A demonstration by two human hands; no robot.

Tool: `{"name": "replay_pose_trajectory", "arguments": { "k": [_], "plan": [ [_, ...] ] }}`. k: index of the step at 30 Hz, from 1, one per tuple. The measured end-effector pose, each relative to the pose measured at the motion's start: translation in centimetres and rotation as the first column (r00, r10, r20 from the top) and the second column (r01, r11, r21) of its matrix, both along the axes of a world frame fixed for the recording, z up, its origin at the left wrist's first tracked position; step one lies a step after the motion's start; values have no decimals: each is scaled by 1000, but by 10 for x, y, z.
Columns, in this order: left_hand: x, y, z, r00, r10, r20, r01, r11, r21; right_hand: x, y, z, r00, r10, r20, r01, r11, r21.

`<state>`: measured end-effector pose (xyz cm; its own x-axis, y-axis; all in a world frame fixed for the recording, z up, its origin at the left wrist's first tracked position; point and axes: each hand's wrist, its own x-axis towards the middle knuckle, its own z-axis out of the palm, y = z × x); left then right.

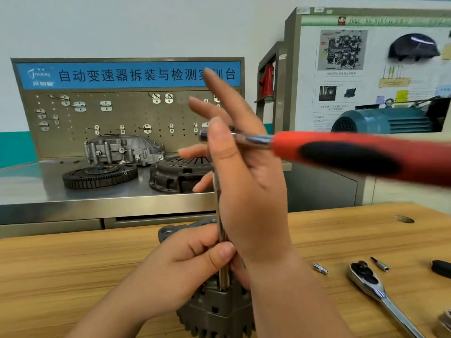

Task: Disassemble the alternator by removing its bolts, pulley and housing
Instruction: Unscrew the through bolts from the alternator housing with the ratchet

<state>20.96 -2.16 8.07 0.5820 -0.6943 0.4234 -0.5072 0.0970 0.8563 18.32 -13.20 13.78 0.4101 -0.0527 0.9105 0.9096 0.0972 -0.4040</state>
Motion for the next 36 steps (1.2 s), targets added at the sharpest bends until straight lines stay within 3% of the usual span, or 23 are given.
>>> {"name": "replay_pose_trajectory", "arguments": {
  "k": [3,5,7,10,14,17,19,21,23,25,28,32,34,36],
  "plan": [
    [0,-1,1,1000,11,-21,-11,1000,26,4,-2,9,979,-185,79,197,963,-183],
    [0,1,1,1000,-17,-17,17,1000,1,8,-1,14,992,-120,-34,108,966,-233],
    [0,2,0,1000,-8,7,8,1000,-17,7,0,11,982,130,-137,-140,988,-65],
    [5,5,-5,999,47,23,-46,999,-12,7,-3,0,898,385,-211,-366,922,126],
    [3,2,-1,999,-9,31,9,1000,5,13,-8,3,777,529,-342,-470,848,245],
    [2,0,0,999,-33,23,33,999,-5,11,-6,2,895,361,-262,-326,931,165],
    [2,2,-1,999,-28,17,28,1000,-7,6,-6,3,992,89,-90,-85,995,42],
    [2,2,-4,1000,5,27,-5,1000,-12,4,-4,2,983,-152,101,160,984,-75],
    [5,2,-8,995,100,-5,-100,995,0,4,-2,2,975,-196,105,207,973,-106],
    [5,2,-7,997,79,12,-79,997,1,4,0,2,994,-105,20,107,989,-99],
    [2,2,-4,999,-9,-44,7,999,-42,4,0,3,975,197,-100,-196,980,16],
    [1,2,-2,998,-52,-27,50,998,-49,7,-5,5,798,545,-256,-505,838,207],
    [0,1,-1,998,-64,-18,63,997,-37,7,-7,5,748,594,-294,-545,804,239],
    [2,2,-1,998,-43,-34,42,999,-32,7,-6,5,815,504,-287,-464,863,199]
  ]
}}
